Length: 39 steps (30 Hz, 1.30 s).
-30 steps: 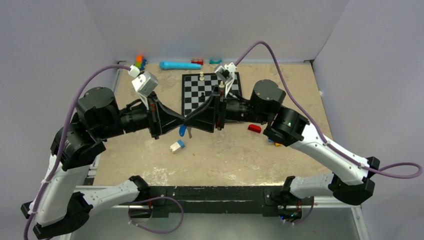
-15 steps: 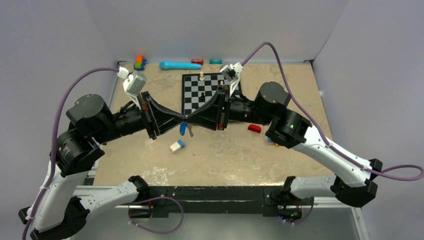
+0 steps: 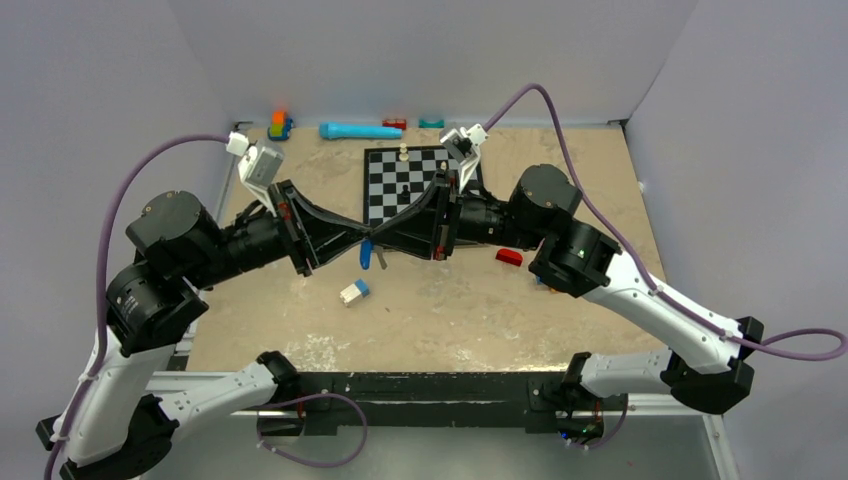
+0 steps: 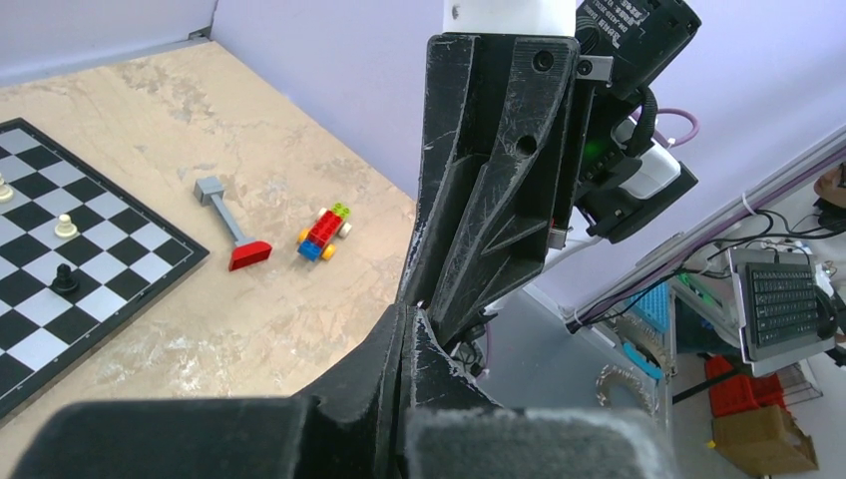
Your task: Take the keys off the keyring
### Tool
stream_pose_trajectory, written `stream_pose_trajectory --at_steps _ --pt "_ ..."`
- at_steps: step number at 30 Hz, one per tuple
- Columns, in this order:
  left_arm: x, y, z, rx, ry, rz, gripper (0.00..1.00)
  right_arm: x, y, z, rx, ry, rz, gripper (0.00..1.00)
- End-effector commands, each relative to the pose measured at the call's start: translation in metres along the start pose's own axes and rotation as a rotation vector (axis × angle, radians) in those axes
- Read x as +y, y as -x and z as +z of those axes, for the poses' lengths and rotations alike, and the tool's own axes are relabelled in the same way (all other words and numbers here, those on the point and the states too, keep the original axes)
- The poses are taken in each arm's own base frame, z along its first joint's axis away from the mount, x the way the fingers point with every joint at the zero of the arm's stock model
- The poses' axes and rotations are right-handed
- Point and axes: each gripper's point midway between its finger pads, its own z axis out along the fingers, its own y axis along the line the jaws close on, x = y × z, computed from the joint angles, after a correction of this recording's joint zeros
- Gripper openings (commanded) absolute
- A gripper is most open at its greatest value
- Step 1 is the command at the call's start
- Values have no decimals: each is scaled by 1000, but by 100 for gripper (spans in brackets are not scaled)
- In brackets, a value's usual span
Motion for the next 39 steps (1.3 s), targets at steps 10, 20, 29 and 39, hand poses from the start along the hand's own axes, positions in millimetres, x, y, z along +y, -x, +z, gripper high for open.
stream_pose_trajectory --at_steps 10,20,29,39 --pt "-17 28 -5 -127 -55 -18 0 3 6 7 -26 26 10 6" --pt "-19 34 -5 -173 -70 -48 0 3 9 8 -45 24 16 0" --pt "-23 42 -4 -219 -94 -82 0 7 15 11 -70 42 18 0" --pt "-17 47 -1 -309 -104 -143 0 10 20 12 -95 57 22 0"
